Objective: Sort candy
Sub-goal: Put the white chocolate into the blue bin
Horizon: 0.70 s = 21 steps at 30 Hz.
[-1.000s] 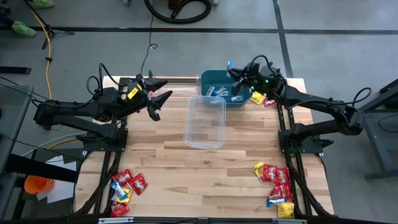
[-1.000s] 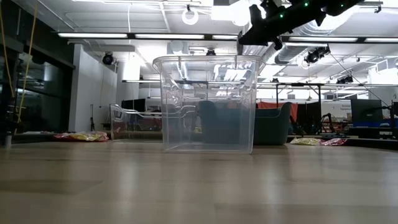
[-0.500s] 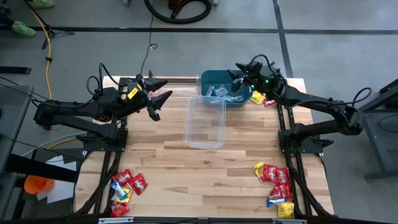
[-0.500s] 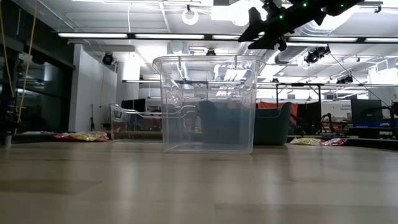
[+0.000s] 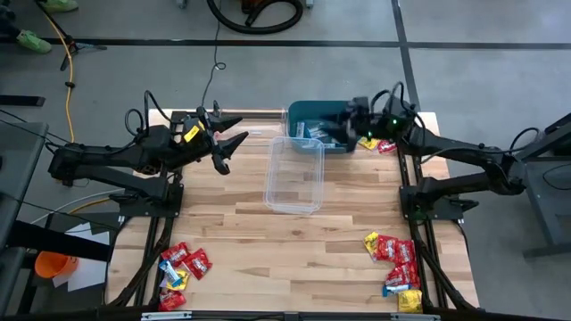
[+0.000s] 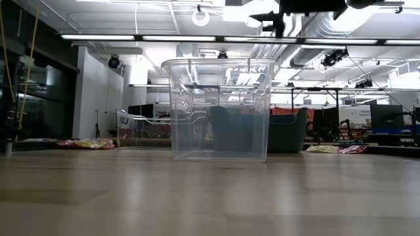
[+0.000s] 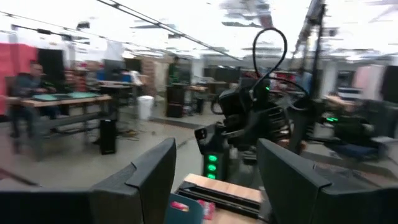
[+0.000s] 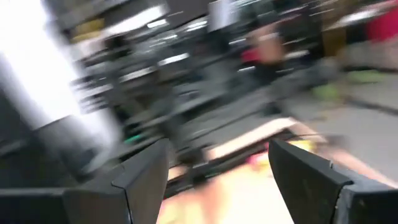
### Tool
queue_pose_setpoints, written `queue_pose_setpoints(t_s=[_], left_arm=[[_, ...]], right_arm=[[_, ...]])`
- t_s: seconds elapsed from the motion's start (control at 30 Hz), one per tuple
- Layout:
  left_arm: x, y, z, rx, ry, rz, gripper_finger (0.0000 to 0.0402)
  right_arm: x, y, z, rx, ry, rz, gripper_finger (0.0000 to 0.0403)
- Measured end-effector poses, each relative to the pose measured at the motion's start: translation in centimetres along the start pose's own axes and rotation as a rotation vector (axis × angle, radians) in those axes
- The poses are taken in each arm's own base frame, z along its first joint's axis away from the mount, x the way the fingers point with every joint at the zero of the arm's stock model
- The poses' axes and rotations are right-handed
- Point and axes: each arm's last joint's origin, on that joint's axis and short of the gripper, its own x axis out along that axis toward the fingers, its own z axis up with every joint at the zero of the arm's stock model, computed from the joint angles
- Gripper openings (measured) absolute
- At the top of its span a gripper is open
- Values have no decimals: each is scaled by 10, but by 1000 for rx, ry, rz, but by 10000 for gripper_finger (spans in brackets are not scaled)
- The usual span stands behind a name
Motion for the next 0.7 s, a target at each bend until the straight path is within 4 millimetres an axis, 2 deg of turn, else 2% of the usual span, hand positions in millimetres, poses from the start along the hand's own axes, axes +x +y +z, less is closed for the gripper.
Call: queue_pose_setpoints(t_s=[0.17, 0.3, 0.47, 0.7], left_arm=[[-1, -5, -5, -25, 49, -161, 211], [1, -5, -15, -107, 154, -246, 211], [5, -1, -24, -223, 242, -248, 211], [6, 0, -24, -238, 242, -265, 211]], right_arm=[[9, 41, -17, -98, 74, 224, 268], [12, 61, -25, -221, 58, 225, 268], [13, 63, -26, -303, 20, 110, 268], [13, 58, -24, -278, 14, 80, 268]])
